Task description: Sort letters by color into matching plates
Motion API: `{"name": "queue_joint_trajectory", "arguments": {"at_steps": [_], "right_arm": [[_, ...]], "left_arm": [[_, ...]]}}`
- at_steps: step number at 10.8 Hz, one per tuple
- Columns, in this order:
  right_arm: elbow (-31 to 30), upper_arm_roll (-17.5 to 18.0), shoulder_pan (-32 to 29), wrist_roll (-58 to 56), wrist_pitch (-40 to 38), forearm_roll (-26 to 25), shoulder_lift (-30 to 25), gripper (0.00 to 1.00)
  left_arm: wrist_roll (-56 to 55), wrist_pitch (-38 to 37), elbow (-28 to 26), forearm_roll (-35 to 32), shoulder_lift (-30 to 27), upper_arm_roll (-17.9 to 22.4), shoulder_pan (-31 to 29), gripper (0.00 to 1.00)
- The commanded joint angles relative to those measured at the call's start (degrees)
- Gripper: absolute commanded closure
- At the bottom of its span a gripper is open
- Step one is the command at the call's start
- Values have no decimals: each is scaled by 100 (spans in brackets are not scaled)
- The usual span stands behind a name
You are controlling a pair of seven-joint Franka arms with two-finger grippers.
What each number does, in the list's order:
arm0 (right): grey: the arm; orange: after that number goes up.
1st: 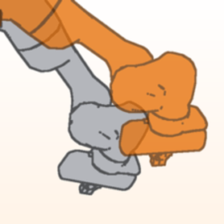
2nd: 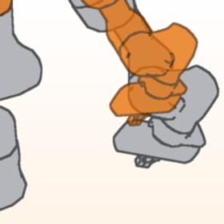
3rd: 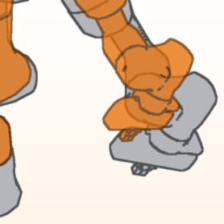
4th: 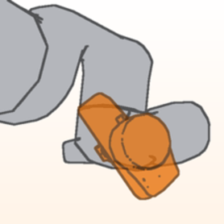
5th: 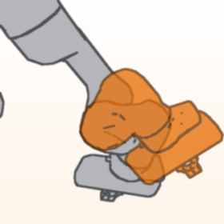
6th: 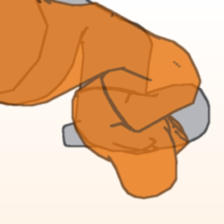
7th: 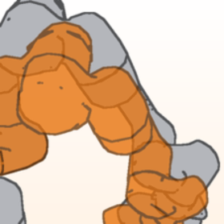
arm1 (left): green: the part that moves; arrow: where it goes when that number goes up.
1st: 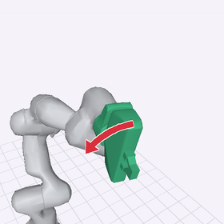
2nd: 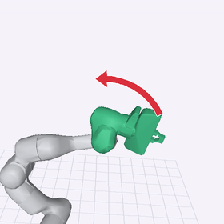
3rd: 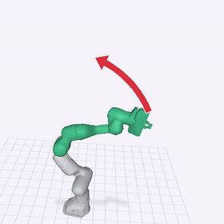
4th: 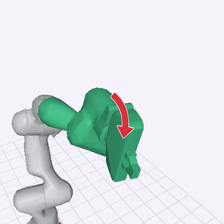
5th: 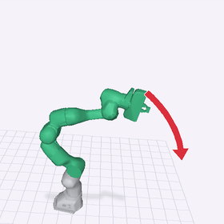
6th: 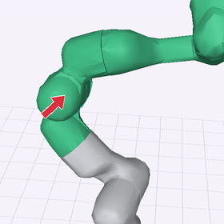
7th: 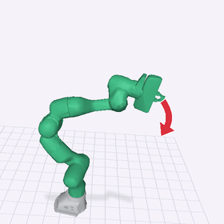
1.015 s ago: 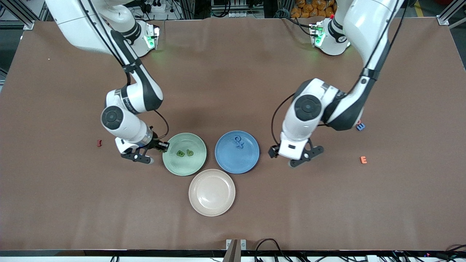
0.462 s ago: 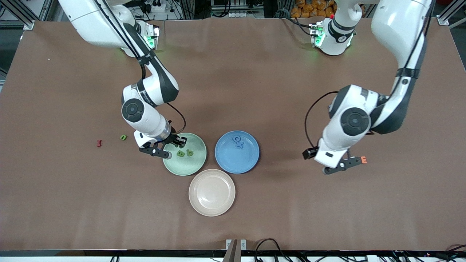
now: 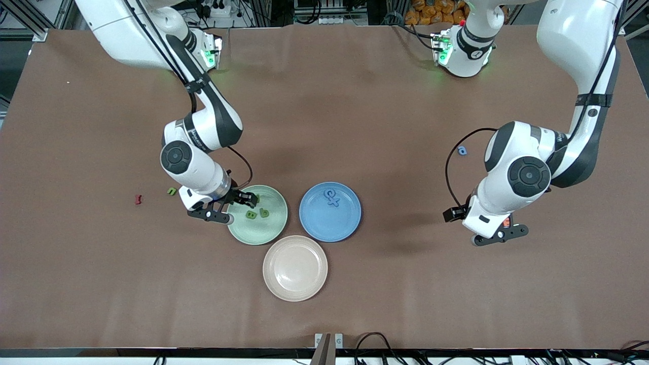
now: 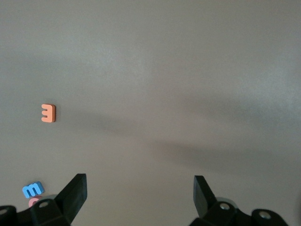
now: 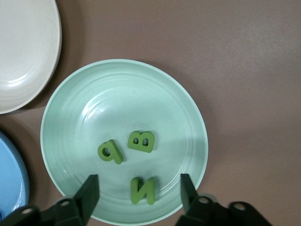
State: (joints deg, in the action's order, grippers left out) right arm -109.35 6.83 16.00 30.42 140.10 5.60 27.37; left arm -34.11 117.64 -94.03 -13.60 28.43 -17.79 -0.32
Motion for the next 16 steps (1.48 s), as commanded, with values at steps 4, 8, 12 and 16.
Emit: {"name": "queue_joint_trajectory", "arguments": {"at_steps": [4,8,12,16], "right_arm": [[116,29,-150,-316,-106,-15,-4,0],[116,-120,-484,-1563,-255,-15,-118,0],[116,-559,-606,-2661,-255,-59,-118,0],[90,-640,-1115,-3375,-255,-435,-109,0]], "left_arm": [[194,-163,-151,121,-189,-85,-73,0],[501,-347,-151,121,-303,-119,-362,0],[809,-435,-168,121,-312,-357,-803,0],[1037,-304,-860,332,-689,-383,-882,0]]}}
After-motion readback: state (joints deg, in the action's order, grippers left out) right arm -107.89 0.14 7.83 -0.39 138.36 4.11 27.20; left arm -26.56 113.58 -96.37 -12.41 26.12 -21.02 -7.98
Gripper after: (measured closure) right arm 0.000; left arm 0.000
